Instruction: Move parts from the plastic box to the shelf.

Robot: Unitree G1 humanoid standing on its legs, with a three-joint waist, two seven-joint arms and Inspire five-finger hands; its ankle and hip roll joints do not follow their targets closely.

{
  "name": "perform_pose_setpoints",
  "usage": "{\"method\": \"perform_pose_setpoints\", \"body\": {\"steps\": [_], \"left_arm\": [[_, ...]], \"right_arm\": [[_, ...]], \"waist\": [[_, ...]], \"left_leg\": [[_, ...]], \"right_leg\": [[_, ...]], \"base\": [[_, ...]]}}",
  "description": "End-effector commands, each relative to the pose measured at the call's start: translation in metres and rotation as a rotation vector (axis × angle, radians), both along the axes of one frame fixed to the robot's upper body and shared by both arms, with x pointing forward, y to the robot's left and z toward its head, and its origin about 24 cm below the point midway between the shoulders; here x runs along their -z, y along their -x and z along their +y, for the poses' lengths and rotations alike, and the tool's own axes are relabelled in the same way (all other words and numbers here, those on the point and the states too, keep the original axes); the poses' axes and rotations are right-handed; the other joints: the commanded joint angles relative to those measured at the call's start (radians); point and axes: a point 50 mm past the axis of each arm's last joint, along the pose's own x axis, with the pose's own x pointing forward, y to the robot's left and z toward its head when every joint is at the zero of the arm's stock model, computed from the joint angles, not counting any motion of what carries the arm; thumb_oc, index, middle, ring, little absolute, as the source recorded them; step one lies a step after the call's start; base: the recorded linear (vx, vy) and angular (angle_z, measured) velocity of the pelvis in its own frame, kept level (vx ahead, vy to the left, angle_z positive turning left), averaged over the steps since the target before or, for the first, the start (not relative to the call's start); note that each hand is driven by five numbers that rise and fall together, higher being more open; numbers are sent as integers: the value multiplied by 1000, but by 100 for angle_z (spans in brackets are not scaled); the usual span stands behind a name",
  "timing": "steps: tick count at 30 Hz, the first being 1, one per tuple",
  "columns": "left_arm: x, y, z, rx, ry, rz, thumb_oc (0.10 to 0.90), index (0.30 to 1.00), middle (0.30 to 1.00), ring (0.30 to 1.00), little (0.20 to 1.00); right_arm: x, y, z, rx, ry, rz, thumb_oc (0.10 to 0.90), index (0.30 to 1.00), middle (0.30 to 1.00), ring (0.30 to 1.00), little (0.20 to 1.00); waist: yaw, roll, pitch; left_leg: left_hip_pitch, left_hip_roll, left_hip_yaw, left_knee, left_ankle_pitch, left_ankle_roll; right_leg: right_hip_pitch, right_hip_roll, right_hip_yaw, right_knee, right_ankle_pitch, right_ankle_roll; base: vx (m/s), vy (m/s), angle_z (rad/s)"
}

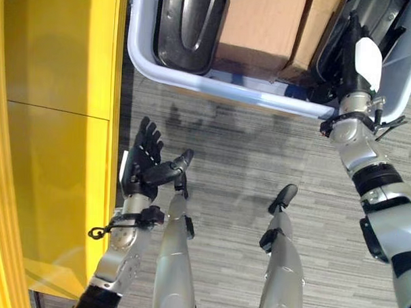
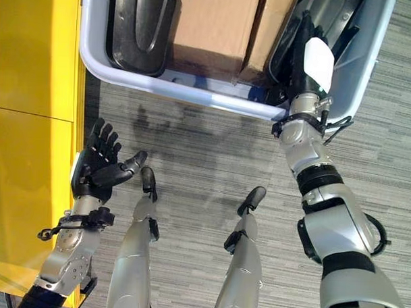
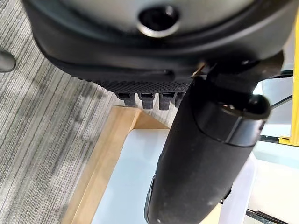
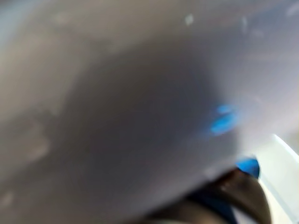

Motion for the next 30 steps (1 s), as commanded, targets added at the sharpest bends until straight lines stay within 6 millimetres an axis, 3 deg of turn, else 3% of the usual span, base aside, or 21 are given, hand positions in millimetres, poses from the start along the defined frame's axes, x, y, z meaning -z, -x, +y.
{"method": "perform_pose_setpoints", "body": {"steps": [1, 14, 15, 16, 17, 23, 30], "left_arm": [[-26, 10, -9, 43, 15, -173, 900, 1000, 1000, 1000, 1000], [-26, 6, -12, 39, 20, -169, 900, 1000, 1000, 1000, 1000], [-28, 5, -12, 42, 28, -174, 900, 1000, 1000, 1000, 1000], [-26, 6, -12, 42, 28, -167, 900, 1000, 1000, 1000, 1000], [-28, 5, -12, 43, 36, -172, 900, 1000, 1000, 1000, 1000], [-32, 2, -10, 27, 18, -184, 900, 1000, 1000, 1000, 1000], [-34, 3, -7, 27, -6, -186, 900, 1000, 1000, 1000, 1000]], "right_arm": [[32, 0, -12, 34, 36, 140, 400, 300, 300, 300, 300], [37, 2, 3, -18, -6, 98, 400, 300, 300, 300, 300], [33, 2, 5, -25, -6, 84, 400, 300, 300, 300, 300], [35, 2, 5, -25, -6, 90, 400, 300, 300, 300, 300], [32, 2, 7, -33, -7, 74, 400, 300, 300, 300, 300], [10, 13, 22, -97, -25, -83, 400, 300, 300, 300, 300], [-11, 30, 19, -96, -2, -237, 400, 300, 300, 300, 300]], "waist": [[13, 41, -17], [2, 35, -17], [0, 33, -17], [1, 34, -17], [-2, 32, -17], [-15, 9, -17], [-17, -3, -17]], "left_leg": [[86, 11, 32, -2, -109, -30], [112, 8, 32, 1, -116, -27], [89, 7, 42, 5, -92, -17], [110, 7, 32, 4, -114, -26], [91, 7, 41, 6, -93, -16], [141, 9, 38, 12, -102, -15], [221, 9, 31, 12, -110, -11]], "right_leg": [[56, -24, 11, 129, -142, 85], [76, -28, 7, 136, -144, 85], [59, -30, -3, 131, -122, 72], [76, -28, 7, 136, -142, 84], [60, -30, -2, 132, -123, 72], [111, -28, 5, 134, -122, 71], [199, -38, 2, 131, -120, 74]], "base": [[0, 0, 0], [-6, 2, -1], [0, 0, 0], [-78, 12, 0], [0, 0, 0], [-18, 3, 0], [-3, 10, 1]]}}
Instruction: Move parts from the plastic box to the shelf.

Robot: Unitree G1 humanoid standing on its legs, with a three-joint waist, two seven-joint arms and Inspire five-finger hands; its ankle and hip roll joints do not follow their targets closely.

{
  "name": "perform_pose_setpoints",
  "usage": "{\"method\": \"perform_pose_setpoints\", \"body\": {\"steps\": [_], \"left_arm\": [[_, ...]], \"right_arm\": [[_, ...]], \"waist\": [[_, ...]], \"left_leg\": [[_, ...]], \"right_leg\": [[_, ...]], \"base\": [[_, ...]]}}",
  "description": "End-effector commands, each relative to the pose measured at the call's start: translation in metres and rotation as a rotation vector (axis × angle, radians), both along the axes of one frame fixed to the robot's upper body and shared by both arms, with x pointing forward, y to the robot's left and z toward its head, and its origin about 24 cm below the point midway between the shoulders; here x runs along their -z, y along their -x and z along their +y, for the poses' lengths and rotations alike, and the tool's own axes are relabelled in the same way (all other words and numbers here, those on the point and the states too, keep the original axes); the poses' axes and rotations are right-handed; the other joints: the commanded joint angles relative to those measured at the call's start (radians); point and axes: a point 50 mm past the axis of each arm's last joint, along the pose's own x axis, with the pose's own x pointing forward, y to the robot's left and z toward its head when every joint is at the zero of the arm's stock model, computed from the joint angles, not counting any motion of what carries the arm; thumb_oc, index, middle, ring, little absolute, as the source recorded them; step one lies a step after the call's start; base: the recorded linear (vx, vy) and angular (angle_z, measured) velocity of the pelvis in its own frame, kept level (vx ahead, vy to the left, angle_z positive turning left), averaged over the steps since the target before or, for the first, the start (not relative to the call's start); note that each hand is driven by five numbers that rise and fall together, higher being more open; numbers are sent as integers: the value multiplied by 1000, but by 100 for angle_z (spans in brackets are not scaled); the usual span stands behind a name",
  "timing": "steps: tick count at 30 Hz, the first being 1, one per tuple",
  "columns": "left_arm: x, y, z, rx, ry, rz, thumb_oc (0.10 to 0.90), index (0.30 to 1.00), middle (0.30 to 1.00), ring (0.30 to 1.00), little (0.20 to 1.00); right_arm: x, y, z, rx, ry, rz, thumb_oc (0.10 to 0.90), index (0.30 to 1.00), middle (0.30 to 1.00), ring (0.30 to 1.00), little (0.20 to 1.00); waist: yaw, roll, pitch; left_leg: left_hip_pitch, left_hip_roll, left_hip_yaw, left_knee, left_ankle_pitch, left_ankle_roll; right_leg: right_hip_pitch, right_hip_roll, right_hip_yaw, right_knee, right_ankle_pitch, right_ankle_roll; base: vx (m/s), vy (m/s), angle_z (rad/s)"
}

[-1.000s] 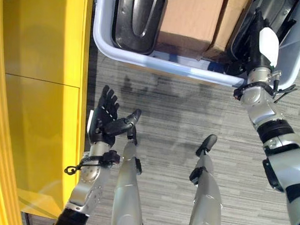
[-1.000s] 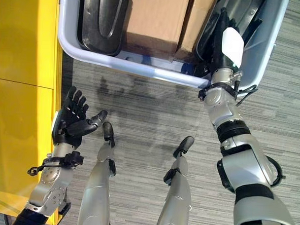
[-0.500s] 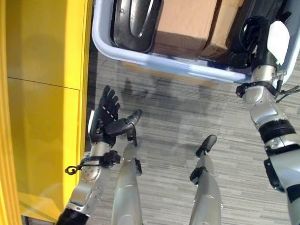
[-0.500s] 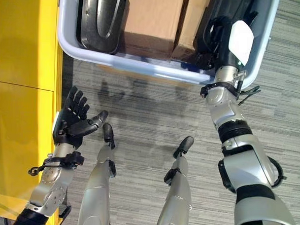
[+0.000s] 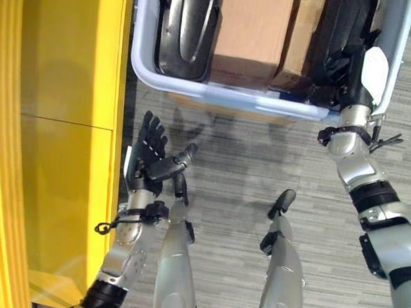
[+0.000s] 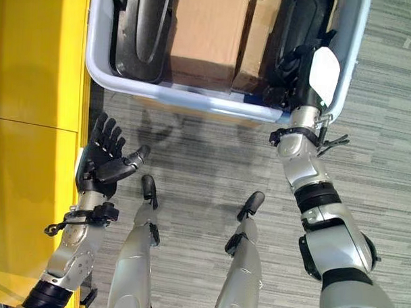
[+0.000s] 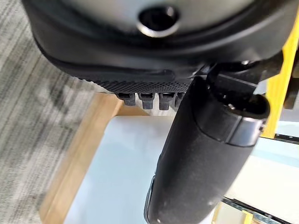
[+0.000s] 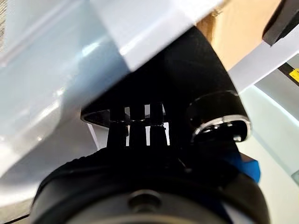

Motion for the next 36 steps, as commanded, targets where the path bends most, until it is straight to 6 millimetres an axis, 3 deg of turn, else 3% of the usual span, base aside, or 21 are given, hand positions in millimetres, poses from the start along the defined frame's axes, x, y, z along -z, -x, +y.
{"method": "perform_pose_setpoints", "body": {"steps": [1, 16, 27, 36], "left_arm": [[-28, 9, 2, 10, -44, -162, 900, 1000, 1000, 1000, 1000], [-24, 13, 15, -8, -132, -139, 900, 1000, 1000, 1000, 1000], [-5, 28, 33, -24, -181, -50, 900, 1000, 1000, 1000, 1000], [12, 40, 42, -42, -196, 28, 900, 1000, 1000, 1000, 1000]], "right_arm": [[-38, 12, 16, -70, 84, -193, 400, 300, 300, 300, 300], [-58, 48, 19, -106, 181, -392, 400, 300, 300, 300, 300], [-50, 70, 35, -189, 279, -445, 400, 300, 300, 300, 300], [-34, 83, 47, -264, 327, -428, 400, 300, 300, 300, 300]], "waist": [[-2, -14, -11], [-3, -45, -29], [-7, -65, -205], [-15, -62, -288]], "left_leg": [[129, 10, 27, 12, -117, -21], [283, 23, 13, 4, -118, -17], [426, 36, 33, -60, -110, -14], [515, 72, 43, -42, -128, -17]], "right_leg": [[121, -31, -5, 102, -113, 82], [289, -24, -13, 74, -124, 78], [415, 0, -17, 36, -145, 81], [483, 18, -12, 107, -221, 66]], "base": [[-5, 24, 5], [7, 1, 1], [63, -10, -5], [58, -28, -3]]}}
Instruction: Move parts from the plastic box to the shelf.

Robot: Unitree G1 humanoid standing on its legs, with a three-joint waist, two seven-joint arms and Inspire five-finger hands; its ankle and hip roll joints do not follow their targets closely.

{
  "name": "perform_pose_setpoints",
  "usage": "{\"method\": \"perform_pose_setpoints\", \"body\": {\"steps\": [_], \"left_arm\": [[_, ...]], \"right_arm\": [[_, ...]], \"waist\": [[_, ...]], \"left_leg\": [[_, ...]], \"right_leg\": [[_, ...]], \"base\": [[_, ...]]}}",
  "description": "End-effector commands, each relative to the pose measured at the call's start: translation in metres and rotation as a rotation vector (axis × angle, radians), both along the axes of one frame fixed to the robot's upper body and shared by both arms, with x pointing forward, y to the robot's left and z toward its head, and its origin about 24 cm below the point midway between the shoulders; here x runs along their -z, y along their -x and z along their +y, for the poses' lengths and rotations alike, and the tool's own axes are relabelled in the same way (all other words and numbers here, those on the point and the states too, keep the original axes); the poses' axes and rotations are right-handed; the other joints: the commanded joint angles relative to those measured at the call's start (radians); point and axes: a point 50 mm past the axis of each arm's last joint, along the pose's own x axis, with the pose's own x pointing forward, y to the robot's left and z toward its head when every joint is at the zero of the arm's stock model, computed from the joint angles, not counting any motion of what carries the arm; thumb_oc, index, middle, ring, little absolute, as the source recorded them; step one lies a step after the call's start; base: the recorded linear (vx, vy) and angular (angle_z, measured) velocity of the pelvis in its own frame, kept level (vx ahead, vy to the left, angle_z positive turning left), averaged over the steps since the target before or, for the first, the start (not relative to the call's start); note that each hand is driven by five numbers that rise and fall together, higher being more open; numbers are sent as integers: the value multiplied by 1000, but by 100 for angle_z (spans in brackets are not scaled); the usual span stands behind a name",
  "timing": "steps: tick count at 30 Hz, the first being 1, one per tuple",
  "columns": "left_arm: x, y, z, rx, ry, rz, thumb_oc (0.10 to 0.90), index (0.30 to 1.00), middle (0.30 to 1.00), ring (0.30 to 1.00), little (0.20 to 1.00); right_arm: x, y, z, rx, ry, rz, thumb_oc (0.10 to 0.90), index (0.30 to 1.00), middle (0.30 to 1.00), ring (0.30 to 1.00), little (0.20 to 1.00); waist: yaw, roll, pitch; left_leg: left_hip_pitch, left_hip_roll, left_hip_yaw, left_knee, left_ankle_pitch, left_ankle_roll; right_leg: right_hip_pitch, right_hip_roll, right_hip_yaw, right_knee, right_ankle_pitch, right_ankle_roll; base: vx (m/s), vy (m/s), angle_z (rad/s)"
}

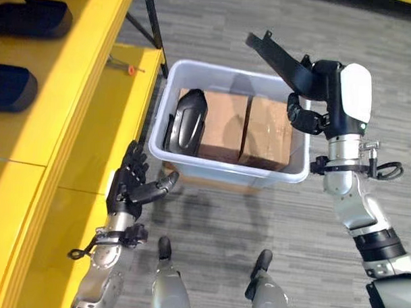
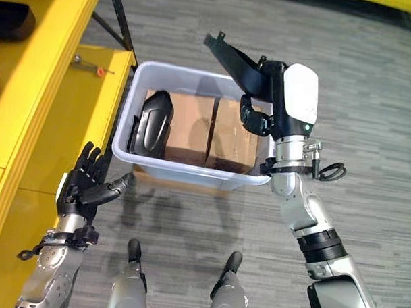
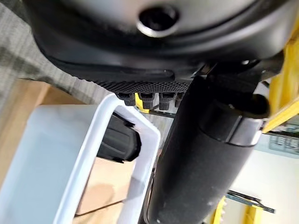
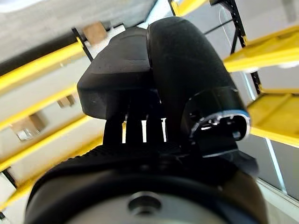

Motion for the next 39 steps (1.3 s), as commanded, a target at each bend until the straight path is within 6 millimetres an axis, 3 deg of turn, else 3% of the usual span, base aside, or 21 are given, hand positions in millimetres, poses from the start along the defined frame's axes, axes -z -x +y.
{"method": "perform_pose_setpoints", "body": {"steps": [1, 6, 9, 11, 13, 14, 15, 17, 18, 19, 20, 22, 24, 27, 34, 39], "left_arm": [[-19, 7, -1, 46, -86, -121, 900, 1000, 1000, 1000, 1000], [-8, 16, 5, 5, -56, -80, 900, 1000, 1000, 1000, 1000], [-2, 19, 4, -1, -41, -59, 900, 1000, 1000, 1000, 1000], [3, 18, 0, -8, -14, -41, 900, 1000, 1000, 1000, 1000], [3, 16, -3, 2, -10, -43, 900, 1000, 1000, 1000, 1000], [5, 12, -9, 39, -8, -32, 900, 1000, 1000, 1000, 1000], [5, 11, -10, 42, -8, -33, 900, 1000, 1000, 1000, 1000], [6, 8, -16, 80, -9, -26, 900, 1000, 1000, 1000, 1000], [5, 5, -22, 102, 6, -32, 900, 1000, 1000, 1000, 1000], [5, 5, -22, 102, 5, -32, 900, 1000, 1000, 1000, 1000], [2, 3, -25, 103, 24, -45, 900, 1000, 1000, 1000, 1000], [1, 0, -27, 107, 35, -52, 900, 1000, 1000, 1000, 1000], [0, 0, -28, 111, 32, -56, 900, 1000, 1000, 1000, 1000], [-3, 0, -28, 105, 22, -74, 900, 1000, 1000, 1000, 1000], [-5, 8, -18, 71, -13, -77, 900, 1000, 1000, 1000, 1000], [-5, 15, -10, 45, -33, -76, 900, 1000, 1000, 1000, 1000]], "right_arm": [[-41, 18, 12, -89, 42, -250, 400, 300, 300, 300, 300], [-43, 18, 33, -184, 68, -253, 400, 300, 300, 300, 300], [-47, 18, 42, -230, 78, -267, 400, 300, 300, 300, 300], [-61, 20, 49, -249, 100, -330, 400, 300, 300, 300, 300], [-66, 23, 49, -246, 112, -360, 400, 300, 300, 300, 300], [-72, 28, 43, -221, 136, -398, 400, 300, 300, 300, 300], [-72, 29, 42, -218, 137, -399, 400, 300, 300, 300, 300], [-71, 31, 38, -206, 90, -418, 400, 300, 300, 300, 300], [-68, 32, 39, -205, 59, -423, 400, 300, 300, 300, 300], [-67, 32, 39, -203, 58, -424, 400, 300, 300, 300, 300], [-67, 33, 39, -204, 46, -433, 400, 300, 300, 300, 300], [-63, 33, 36, -175, 51, -424, 400, 300, 300, 300, 300], [-63, 39, 31, -153, 69, -446, 400, 300, 300, 300, 300], [-54, 42, 25, -130, 51, -419, 400, 300, 300, 300, 300], [-53, 43, 27, -117, 52, -424, 400, 300, 300, 300, 300], [-49, 37, 41, -159, 102, -368, 400, 300, 300, 300, 300]], "waist": [[6, -1, -192], [16, 25, -216], [29, 49, -211], [55, 84, -202], [56, 88, -196], [42, 86, -186], [42, 84, -183], [40, 80, -169], [38, 75, -166], [35, 74, -164], [32, 68, -168], [20, 66, -173], [-1, 77, -189], [-1, 69, -218], [39, 38, -240], [94, -4, -258]], "left_leg": [[30, 42, 14, 6, -44, 13], [54, 104, 11, 11, -13, -3], [35, 151, -7, 11, 54, -24], [-4, 223, -3, -73, 252, -83], [-18, 230, 12, -77, 291, -85], [-34, 218, 82, -8, 250, -63], [-38, 215, 77, 6, 239, -61], [-50, 183, 92, 143, 124, -33], [-45, 155, 115, 267, 21, -10], [-52, 154, 109, 280, 8, -6], [-35, 149, 144, 346, -16, -3], [-16, 128, 145, 397, -93, 7], [33, 73, 167, 278, -170, 32], [75, -3, 158, 192, -208, 62], [87, -88, 124, 147, -228, 94], [65, -191, 65, 155, -266, 141]], "right_leg": [[23, -13, 4, 140, -160, 38], [17, 53, 33, 188, -228, 0], [10, 103, 15, 222, -268, -34], [6, 145, -63, 246, -305, -61], [8, 138, -88, 258, -313, -64], [15, 132, -120, 260, -330, -82], [18, 128, -121, 263, -335, -81], [20, 115, -160, 257, -326, -96], [23, 101, -206, 248, -319, -116], [26, 97, -210, 249, -321, -113], [26, 87, -242, 248, -312, -126], [33, 63, -280, 259, -311, -127], [25, 19, -315, 288, -278, -96], [49, -71, -342, 316, -211, -46], [104, -158, -400, 280, -129, 7], [168, -226, -453, 220, -12, 64]], "base": [[8, -88, -1], [-15, -98, -15], [-73, -164, -6], [-135, -211, 26], [-73, -145, 73], [-57, -138, 95], [-131, -200, 98], [-203, -160, 147], [-192, -120, 128], [-200, -118, 92], [-86, 5, 82], [-81, 69, 87], [-14, 225, 70], [85, 264, 91], [29, 159, 50], [32, 237, 57]]}}
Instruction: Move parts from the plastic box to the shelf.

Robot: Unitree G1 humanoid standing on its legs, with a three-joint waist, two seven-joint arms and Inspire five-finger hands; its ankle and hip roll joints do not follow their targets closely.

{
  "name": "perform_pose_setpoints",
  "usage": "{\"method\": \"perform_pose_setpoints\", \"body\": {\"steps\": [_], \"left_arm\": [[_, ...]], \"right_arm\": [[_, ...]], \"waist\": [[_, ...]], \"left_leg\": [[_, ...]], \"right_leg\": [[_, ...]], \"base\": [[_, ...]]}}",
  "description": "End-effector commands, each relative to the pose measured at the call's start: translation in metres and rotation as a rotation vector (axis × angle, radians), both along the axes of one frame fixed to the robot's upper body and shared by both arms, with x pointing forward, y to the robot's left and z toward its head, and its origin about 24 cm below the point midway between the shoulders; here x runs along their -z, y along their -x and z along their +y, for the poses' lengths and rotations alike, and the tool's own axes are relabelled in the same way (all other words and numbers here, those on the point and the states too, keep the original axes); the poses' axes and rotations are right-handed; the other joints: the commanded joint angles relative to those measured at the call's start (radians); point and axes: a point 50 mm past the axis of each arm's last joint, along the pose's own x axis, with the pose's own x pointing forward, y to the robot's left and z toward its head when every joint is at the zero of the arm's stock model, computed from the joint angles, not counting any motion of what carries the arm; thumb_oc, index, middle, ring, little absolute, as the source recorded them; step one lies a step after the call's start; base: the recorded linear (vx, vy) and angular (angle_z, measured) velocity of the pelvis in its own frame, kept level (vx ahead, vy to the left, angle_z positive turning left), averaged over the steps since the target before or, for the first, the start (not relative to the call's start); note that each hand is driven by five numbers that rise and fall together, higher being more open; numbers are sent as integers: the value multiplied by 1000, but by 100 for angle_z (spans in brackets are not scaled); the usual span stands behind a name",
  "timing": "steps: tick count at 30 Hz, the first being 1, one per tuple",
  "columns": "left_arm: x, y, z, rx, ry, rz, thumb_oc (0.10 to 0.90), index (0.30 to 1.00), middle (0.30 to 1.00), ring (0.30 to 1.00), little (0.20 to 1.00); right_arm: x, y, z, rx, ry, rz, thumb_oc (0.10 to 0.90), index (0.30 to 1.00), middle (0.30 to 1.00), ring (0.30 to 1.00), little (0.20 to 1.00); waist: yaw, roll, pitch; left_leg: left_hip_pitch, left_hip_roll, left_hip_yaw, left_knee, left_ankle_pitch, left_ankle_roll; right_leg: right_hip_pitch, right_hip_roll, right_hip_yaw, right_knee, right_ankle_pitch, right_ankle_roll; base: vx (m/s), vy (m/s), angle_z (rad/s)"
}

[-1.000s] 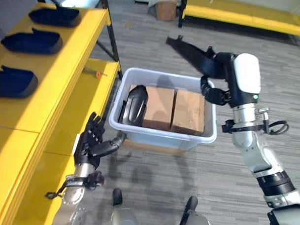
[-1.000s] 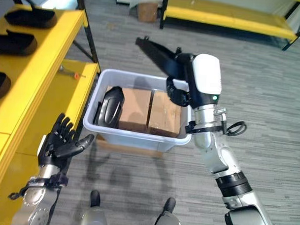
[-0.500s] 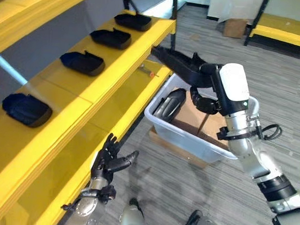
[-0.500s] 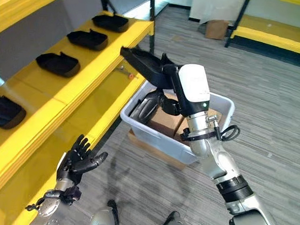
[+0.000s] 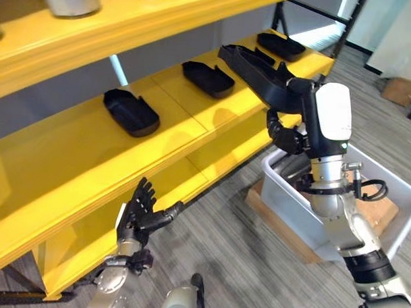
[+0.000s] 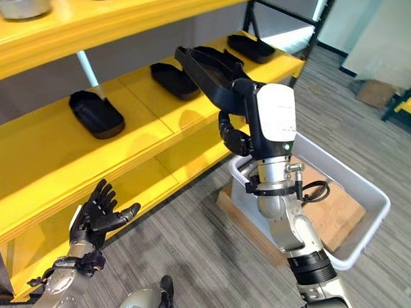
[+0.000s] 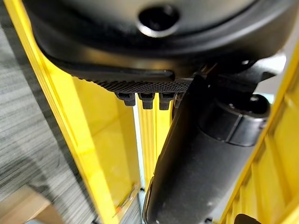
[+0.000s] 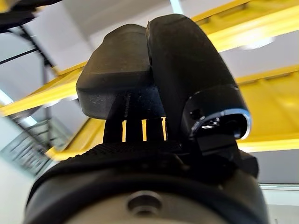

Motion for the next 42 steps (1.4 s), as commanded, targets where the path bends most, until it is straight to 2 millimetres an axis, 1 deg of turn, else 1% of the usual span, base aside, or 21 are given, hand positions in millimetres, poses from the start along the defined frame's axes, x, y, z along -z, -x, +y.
{"method": "perform_pose_setpoints", "body": {"steps": [1, 4, 5, 6, 7, 8, 10, 12, 15, 16, 20, 21, 22, 23, 25, 27, 28, 29, 32, 34, 42], "left_arm": [[-57, -15, 1, 29, -84, -295, 900, 1000, 1000, 1000, 1000], [-55, -16, 1, 44, -108, -279, 900, 1000, 1000, 1000, 1000], [-54, -18, 1, 48, -121, -277, 900, 1000, 1000, 1000, 1000], [-51, -18, 3, 41, -132, -265, 900, 1000, 1000, 1000, 1000], [-49, -17, 2, 38, -136, -257, 900, 1000, 1000, 1000, 1000], [-48, -18, 2, 36, -146, -253, 900, 1000, 1000, 1000, 1000], [-47, -20, 1, 28, -142, -254, 900, 1000, 1000, 1000, 1000], [-46, -18, -1, -1, -93, -264, 900, 1000, 1000, 1000, 1000], [-46, -18, -1, -1, -93, -264, 900, 1000, 1000, 1000, 1000], [-43, -17, -4, -4, -68, -260, 900, 1000, 1000, 1000, 1000], [-47, -24, -10, 34, -66, -273, 900, 1000, 1000, 1000, 1000], [-50, -28, -12, 46, -55, -281, 900, 1000, 1000, 1000, 1000], [-52, -29, -11, 45, -58, -287, 900, 1000, 1000, 1000, 1000], [-56, -29, -8, 39, -67, -300, 900, 1000, 1000, 1000, 1000], [-58, -29, -5, 26, -65, -304, 900, 1000, 1000, 1000, 1000], [-59, -28, -6, 26, -62, -307, 900, 1000, 1000, 1000, 1000], [-60, -28, -5, 16, -60, -307, 900, 1000, 1000, 1000, 1000], [-59, -28, -4, 9, -51, -306, 900, 1000, 1000, 1000, 1000], [-60, -29, -6, 27, -38, -315, 900, 1000, 1000, 1000, 1000], [-68, -31, -4, 54, -87, -340, 900, 1000, 1000, 1000, 1000], [-69, -28, 0, 51, -120, -336, 900, 1000, 1000, 1000, 1000]], "right_arm": [[-64, 9, 17, -77, 62, -293, 400, 300, 300, 300, 300], [-58, 3, 18, -48, 173, -240, 400, 300, 300, 300, 300], [-57, 6, 14, -43, 211, -234, 400, 300, 300, 300, 300], [-56, 8, 14, -54, 223, -228, 400, 300, 300, 300, 300], [-55, 8, 15, -73, 213, -221, 400, 300, 300, 300, 300], [-56, 8, 18, -98, 199, -222, 400, 300, 300, 300, 300], [-58, 7, 23, -123, 198, -223, 400, 300, 300, 300, 300], [-60, 5, 22, -107, 228, -226, 400, 300, 300, 300, 300], [-60, 5, 22, -108, 228, -226, 400, 300, 300, 300, 300], [-66, 9, 22, -111, 244, -273, 400, 300, 300, 300, 300], [-71, 13, 16, -89, 252, -311, 400, 300, 300, 300, 300], [-76, 16, 12, -74, 240, -343, 400, 300, 300, 300, 300], [-79, 17, 10, -62, 233, -358, 400, 300, 300, 300, 300], [-81, 20, 7, -51, 208, -385, 400, 300, 300, 300, 300], [-80, 22, 1, -31, 190, -393, 400, 300, 300, 300, 300], [-77, 23, -2, -19, 188, -390, 400, 300, 300, 300, 300], [-76, 24, -2, -23, 184, -391, 400, 300, 300, 300, 300], [-76, 24, -2, -23, 184, -388, 400, 300, 300, 300, 300], [-78, 25, -4, -3, 188, -399, 400, 300, 300, 300, 300], [-73, 23, -4, 6, 166, -371, 400, 300, 300, 300, 300], [-65, 20, -4, 27, 175, -326, 400, 300, 300, 300, 300]], "waist": [[-1, -1, -100], [-22, -14, -101], [-68, -18, -83], [-103, 2, -71], [-114, 12, -68], [-122, 13, -64], [-141, 5, -64], [-134, -5, -84], [-137, -5, -85], [-112, 0, -121], [-132, -10, -101], [-151, -25, -90], [-154, -30, -85], [-159, -30, -86], [-166, -23, -101], [-168, -8, -106], [-160, 3, -108], [-147, 23, -112], [-154, 19, -110], [-135, 9, -103], [-93, -29, -104]], "left_leg": [[119, 58, -50, -71, -77, -44], [175, 11, -71, -141, -71, -13], [188, 1, -91, -192, -27, -3], [206, 1, -122, -224, -5, 10], [232, -7, -138, -253, 3, 21], [245, -22, -155, -267, 4, 25], [247, -31, -184, -272, 7, 11], [235, -30, -188, -264, 7, -15], [233, -29, -190, -264, 9, -15], [211, -14, -167, -231, -5, -31], [120, 19, -126, -56, -59, -55], [87, 128, -53, 42, -97, -72], [85, 197, -39, 53, -87, -89], [91, 324, -29, 14, -15, -122], [99, 455, -40, -56, 109, -164], [103, 501, -50, -111, 209, -193], [105, 524, -106, -140, 267, -213], [129, 456, -176, -163, 190, -215], [139, 426, -115, -167, 119, -221], [146, 359, -114, -141, 63, -204], [148, 296, -120, -137, 33, -185]], "right_leg": [[-14, -21, 7, -14, 106, 122], [-24, -59, 77, 77, 145, 126], [-125, 0, 285, 98, 147, 97], [-215, 141, 428, 126, 46, 54], [-303, 259, 448, 158, -15, 20], [-367, 313, 415, 160, -15, 15], [-386, 343, 444, 89, 1, 16], [-287, 361, 441, -82, -5, 2], [-284, 363, 438, -89, 0, 2], [-210, 370, 420, -145, -33, 3], [-195, 349, 371, -152, -39, -15], [-187, 327, 341, -140, -55, -17], [-185, 312, 331, -129, -60, -13], [-186, 287, 318, -101, -73, -4], [-193, 257, 319, -41, -103, 13], [-209, 244, 298, 14, -123, 9], [-223, 225, 316, 54, -136, 17], [-230, 204, 330, 86, -131, 21], [-210, 149, 312, 116, -118, 37], [-171, 104, 307, 112, -92, 65], [-124, 66, 267, 99, -52, 98]], "base": [[60, 289, 38], [61, 305, 30], [-46, 251, 69], [6, 302, 97], [112, 278, 82], [106, 133, 39], [64, -58, 45], [60, -157, 90], [86, -60, 24], [238, -134, 1], [35, -92, 25], [-44, 4, 80], [-34, 168, 89], [38, 313, 59], [113, 345, 26], [33, 187, 16], [50, 263, 34], [96, 302, 12], [91, 249, 6], [106, 307, 41], [62, 98, 27]]}}
